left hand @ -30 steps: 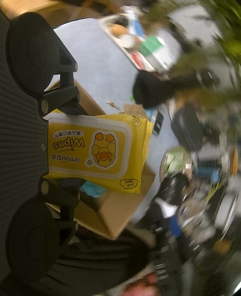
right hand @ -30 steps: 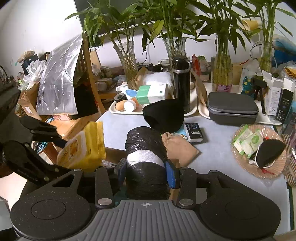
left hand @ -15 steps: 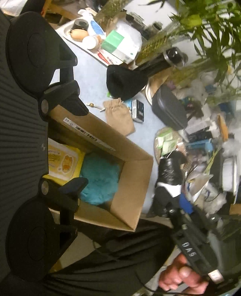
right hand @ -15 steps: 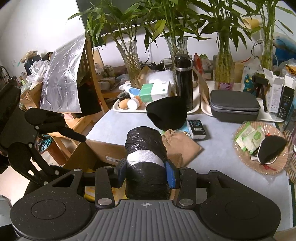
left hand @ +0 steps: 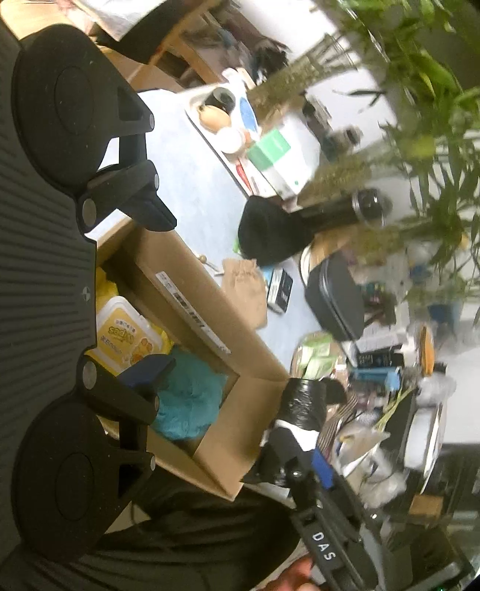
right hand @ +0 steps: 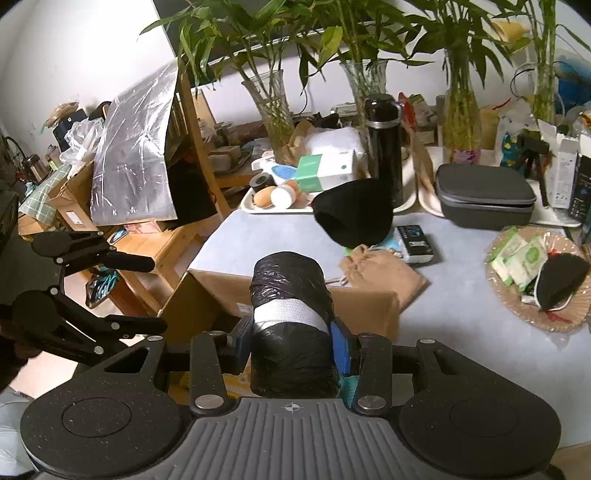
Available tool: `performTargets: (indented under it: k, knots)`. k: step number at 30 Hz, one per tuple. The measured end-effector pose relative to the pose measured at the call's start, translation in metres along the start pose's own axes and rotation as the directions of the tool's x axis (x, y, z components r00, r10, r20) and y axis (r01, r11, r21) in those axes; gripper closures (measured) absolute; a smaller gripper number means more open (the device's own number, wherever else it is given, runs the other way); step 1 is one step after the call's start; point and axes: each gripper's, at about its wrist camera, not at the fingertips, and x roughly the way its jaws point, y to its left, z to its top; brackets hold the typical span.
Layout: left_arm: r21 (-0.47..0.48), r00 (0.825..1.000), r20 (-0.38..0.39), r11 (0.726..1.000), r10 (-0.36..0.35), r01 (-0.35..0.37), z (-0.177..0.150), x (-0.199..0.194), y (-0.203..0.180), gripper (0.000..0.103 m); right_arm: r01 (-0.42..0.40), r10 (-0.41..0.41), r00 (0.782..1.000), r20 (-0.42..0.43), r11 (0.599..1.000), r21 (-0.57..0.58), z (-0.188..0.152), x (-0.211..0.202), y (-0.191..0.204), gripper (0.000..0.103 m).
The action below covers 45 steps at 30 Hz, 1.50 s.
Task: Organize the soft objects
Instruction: 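Lower the black rolled bag into the box and open the right gripper, then withdraw both open grippers from the box toward the items on the table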
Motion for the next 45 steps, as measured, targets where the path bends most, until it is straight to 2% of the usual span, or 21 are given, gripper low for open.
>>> performTargets:
  k: [4,7,13,17,19,27,45]
  knots:
    - [-0.093,0.998,0.02,0.994,0.062,-0.06,-0.008,-0.008,0.006,0.03,-0.04,0.042,0.998,-0.044,0.998,0.048,0.0,0.019,0.008,0.052]
    - [-0.192,0.993,0.022,0.975,0.114,-0.108,-0.015,-0.014,0.015,0.03,-0.028,0.03,0.999,-0.034,0.998,0.056,-0.003,0.025,0.012,0.028]
    - [-0.393,0.989,0.003,0.909,0.15,-0.136,-0.033,-0.025,0.036,0.03,-0.004,0.004,1.0,-0.019,0.999,0.037,-0.006,0.025,0.015,0.006]
    - [-0.461,0.986,-0.021,0.874,0.165,-0.156,-0.044,-0.027,0.044,0.03,0.029,-0.029,1.0,-0.007,0.999,-0.013,-0.007,0.02,0.017,0.003]
    - [-0.474,0.986,-0.027,0.866,0.166,-0.159,-0.048,-0.027,0.047,0.03,0.044,-0.044,0.999,-0.003,0.999,-0.026,-0.009,0.018,0.015,0.0]
    - [-0.502,0.986,-0.027,0.85,0.166,-0.157,-0.054,-0.029,0.047,0.024,0.078,-0.078,0.997,0.008,0.997,-0.016,-0.012,0.007,0.003,0.0]
    - [-0.451,0.992,0.055,0.889,0.113,-0.076,-0.038,-0.016,0.031,0.023,0.187,-0.185,0.981,0.06,0.982,-0.02,-0.02,0.008,-0.012,0.0]
